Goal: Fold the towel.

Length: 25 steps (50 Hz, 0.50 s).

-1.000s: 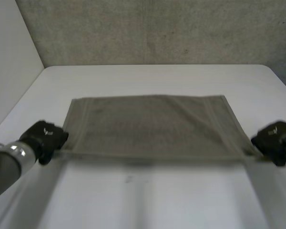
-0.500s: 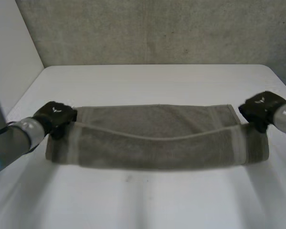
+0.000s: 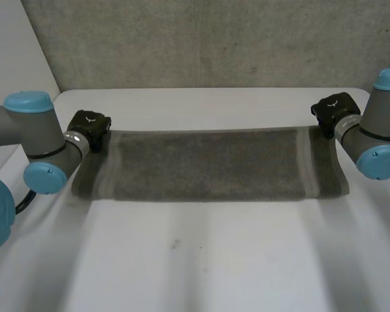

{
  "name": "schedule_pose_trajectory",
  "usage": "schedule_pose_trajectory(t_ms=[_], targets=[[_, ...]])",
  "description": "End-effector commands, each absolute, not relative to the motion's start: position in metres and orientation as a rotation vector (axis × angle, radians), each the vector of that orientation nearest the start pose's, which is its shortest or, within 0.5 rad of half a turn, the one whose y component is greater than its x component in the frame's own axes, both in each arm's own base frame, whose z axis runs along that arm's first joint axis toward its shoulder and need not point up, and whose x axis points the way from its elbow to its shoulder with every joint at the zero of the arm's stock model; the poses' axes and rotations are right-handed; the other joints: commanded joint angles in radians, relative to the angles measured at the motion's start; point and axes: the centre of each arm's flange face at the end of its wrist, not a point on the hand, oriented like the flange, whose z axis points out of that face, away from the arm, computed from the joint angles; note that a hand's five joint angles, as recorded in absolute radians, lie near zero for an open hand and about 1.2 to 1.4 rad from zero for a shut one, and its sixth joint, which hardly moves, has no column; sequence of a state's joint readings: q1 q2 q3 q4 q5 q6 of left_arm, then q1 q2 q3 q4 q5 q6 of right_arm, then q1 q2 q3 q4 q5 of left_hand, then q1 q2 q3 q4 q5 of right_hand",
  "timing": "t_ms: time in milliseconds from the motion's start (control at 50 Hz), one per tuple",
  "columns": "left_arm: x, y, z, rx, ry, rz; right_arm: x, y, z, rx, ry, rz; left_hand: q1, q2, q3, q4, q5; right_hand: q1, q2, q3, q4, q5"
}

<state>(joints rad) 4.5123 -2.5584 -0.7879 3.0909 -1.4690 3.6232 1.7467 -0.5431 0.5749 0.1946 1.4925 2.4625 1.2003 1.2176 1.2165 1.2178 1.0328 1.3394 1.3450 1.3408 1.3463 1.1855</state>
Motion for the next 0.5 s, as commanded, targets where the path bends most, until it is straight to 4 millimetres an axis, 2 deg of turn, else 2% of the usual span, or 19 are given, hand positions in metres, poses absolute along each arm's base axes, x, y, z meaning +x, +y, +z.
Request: schedule_pose_trajectory(t_ms=[20, 40, 60, 80, 100, 120, 140, 160, 180, 260, 300, 360, 400, 420, 460, 500], targets=[[-0.237, -0.449, 0.133, 0.903, 2.227, -1.882, 0.227, -0.471, 0.160, -1.177, 2.389, -2.141, 0.196, 0.179, 0.180, 0.178, 0.189, 0.057, 0.051, 0.056, 0.050, 0.036], [-0.237, -0.449, 0.133, 0.903, 2.227, -1.882, 0.227, -0.471, 0.160, -1.177, 2.389, -2.141, 0.196, 0.179, 0.180, 0.178, 0.189, 0.057, 0.051, 0.056, 0.050, 0.036], [-0.237, -0.450, 0.132, 0.902, 2.226, -1.884, 0.228, -0.473, 0.157, -1.170, 2.397, -2.148, 0.196, 0.179, 0.180, 0.178, 0.189, -0.451, -0.456, -0.452, -0.458, -0.471], [-0.238, -0.451, 0.130, 0.902, 2.230, -1.881, 0.228, -0.474, 0.152, -1.165, 2.415, -2.148, -0.071, -0.088, -0.087, -0.089, -0.078, -1.165, -1.170, -1.166, -1.172, -1.186], [-0.238, -0.451, 0.130, 0.902, 2.230, -1.881, 0.228, -0.474, 0.152, -1.165, 2.415, -2.148, -0.074, -0.091, -0.090, -0.091, -0.081, -1.165, -1.170, -1.166, -1.172, -1.186], [-0.237, -0.450, 0.129, 0.894, 2.232, -1.867, 0.230, -0.475, 0.148, -1.155, 2.432, -2.158, -1.004, -1.021, -1.020, -1.021, -1.011, -1.165, -1.170, -1.166, -1.172, -1.186], [-0.238, -0.449, 0.129, 0.884, 2.230, -1.860, 0.236, -0.472, 0.149, -1.158, 2.425, -2.172, -0.891, -0.908, -0.907, -0.909, -0.898, -1.165, -1.170, -1.166, -1.172, -1.186], [-0.238, -0.449, 0.129, 0.884, 2.230, -1.860, 0.236, -0.472, 0.149, -1.158, 2.425, -2.172, -0.890, -0.907, -0.906, -0.907, -0.897, -1.165, -1.170, -1.166, -1.172, -1.186], [-0.237, -0.449, 0.131, 0.866, 2.225, -1.852, 0.242, -0.471, 0.152, -1.156, 2.404, -2.198, -1.026, -1.043, -1.042, -1.043, -1.033, -1.165, -1.170, -1.166, -1.172, -1.186], [-0.237, -0.449, 0.135, 0.836, 2.215, -1.852, 0.244, -0.473, 0.162, -1.113, 2.368, -2.253, -1.026, -1.043, -1.042, -1.043, -1.033, -1.165, -1.170, -1.166, -1.172, -1.186], [-0.238, -0.446, 0.145, 0.813, 2.211, -1.868, 0.245, -0.474, 0.181, -1.072, 2.315, -2.325, -1.026, -1.043, -1.042, -1.043, -1.033, -1.165, -1.170, -1.166, -1.172, -1.186], [-0.239, -0.442, 0.151, 0.797, 2.221, -1.879, 0.244, -0.473, 0.193, -1.031, 2.290, -2.353, -1.026, -1.043, -1.042, -1.043, -1.033, -1.165, -1.170, -1.166, -1.172, -1.186], [-0.237, -0.432, 0.162, 0.772, 2.266, -1.886, 0.243, -0.468, 0.208, -0.949, 2.264, -2.345, -1.026, -1.043, -1.042, -1.043, -1.033, -1.165, -1.170, -1.166, -1.172, -1.186], [-0.237, -0.432, 0.162, 0.771, 2.266, -1.886, 0.243, -0.468, 0.208, -0.949, 2.264, -2.345, -1.026, -1.043, -1.042, -1.043, -1.033, -1.165, -1.170, -1.166, -1.172, -1.186], [-0.234, -0.417, 0.175, 0.743, 2.294, -1.903, 0.243, -0.456, 0.222, -0.911, 2.239, -2.300, -1.026, -1.043, -1.042, -1.043, -1.033, -1.165, -1.170, -1.166, -1.172, -1.186], [-0.233, -0.410, 0.179, 0.732, 2.306, -1.910, 0.242, -0.449, 0.225, -0.917, 2.240, -2.265, -1.026, -1.043, -1.042, -1.043, -1.033, -1.165, -1.170, -1.166, -1.172, -1.186]])
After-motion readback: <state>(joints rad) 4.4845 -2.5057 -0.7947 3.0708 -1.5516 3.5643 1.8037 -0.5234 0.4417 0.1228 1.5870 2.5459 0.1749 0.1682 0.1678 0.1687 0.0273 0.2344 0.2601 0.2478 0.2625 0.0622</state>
